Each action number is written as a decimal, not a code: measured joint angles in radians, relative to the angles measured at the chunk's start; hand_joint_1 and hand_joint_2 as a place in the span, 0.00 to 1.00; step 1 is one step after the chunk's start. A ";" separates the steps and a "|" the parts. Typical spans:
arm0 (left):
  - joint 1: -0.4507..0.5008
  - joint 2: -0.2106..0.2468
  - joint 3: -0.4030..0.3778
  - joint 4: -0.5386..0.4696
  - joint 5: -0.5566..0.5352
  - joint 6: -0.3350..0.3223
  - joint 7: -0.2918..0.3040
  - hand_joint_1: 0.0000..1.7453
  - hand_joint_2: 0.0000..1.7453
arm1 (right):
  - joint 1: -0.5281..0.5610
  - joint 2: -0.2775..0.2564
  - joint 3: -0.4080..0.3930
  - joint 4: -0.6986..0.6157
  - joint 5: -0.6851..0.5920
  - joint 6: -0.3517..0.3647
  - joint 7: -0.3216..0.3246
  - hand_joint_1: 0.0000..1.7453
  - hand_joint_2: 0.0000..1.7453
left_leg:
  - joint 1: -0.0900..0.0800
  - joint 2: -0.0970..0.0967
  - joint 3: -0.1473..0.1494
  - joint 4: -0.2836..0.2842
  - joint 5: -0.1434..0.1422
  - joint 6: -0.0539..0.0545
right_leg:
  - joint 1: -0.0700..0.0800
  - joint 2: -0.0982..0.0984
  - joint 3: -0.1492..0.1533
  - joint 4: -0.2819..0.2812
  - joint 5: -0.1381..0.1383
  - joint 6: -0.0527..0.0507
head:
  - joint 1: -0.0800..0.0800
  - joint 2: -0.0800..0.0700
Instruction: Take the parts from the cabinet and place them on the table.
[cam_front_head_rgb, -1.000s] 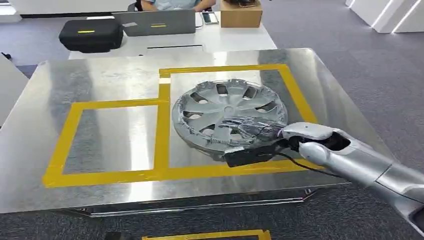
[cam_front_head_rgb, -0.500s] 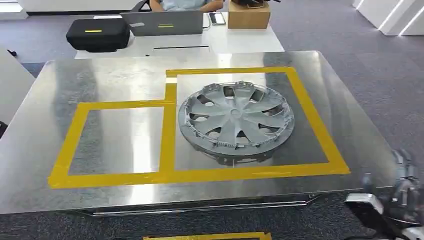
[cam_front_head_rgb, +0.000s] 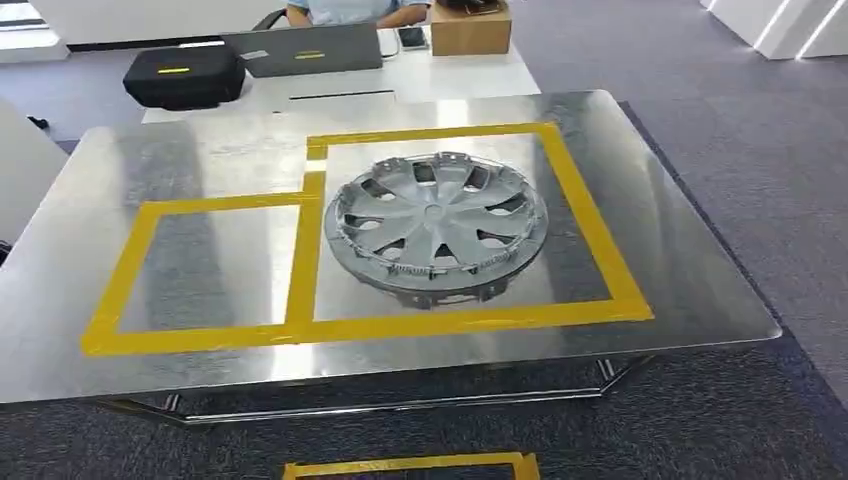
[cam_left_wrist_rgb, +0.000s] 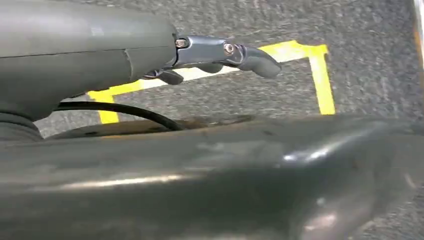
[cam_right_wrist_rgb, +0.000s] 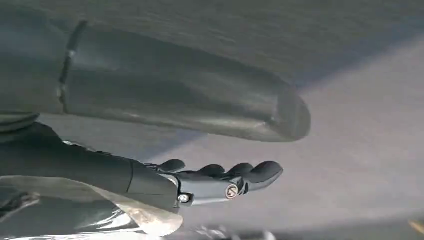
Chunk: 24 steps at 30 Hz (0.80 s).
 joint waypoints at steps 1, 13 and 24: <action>0.000 0.000 0.000 0.000 0.000 0.000 0.000 0.00 0.00 | -0.002 0.000 -0.008 0.031 0.006 -0.001 0.005 0.00 0.00 | -0.001 0.000 0.012 0.013 0.011 0.003 | 0.004 -0.001 -0.009 0.002 0.008 -0.001 | -0.001 0.000; 0.000 -0.006 -0.009 0.000 -0.070 -0.011 0.016 0.00 1.00 | -0.024 0.040 -0.021 0.313 0.142 0.334 0.173 0.00 1.00 | -0.031 0.002 0.224 -0.355 0.117 0.033 | 0.013 0.005 -0.049 0.001 0.012 -0.001 | 0.006 0.000; -0.001 -0.008 -0.021 0.002 -0.063 -0.054 -0.008 0.00 0.00 | -0.036 0.040 0.030 0.426 0.206 0.465 -0.021 0.00 0.00 | -0.036 0.006 0.214 -0.347 0.131 0.051 | 0.009 0.011 -0.052 -0.020 0.084 0.021 | 0.007 0.000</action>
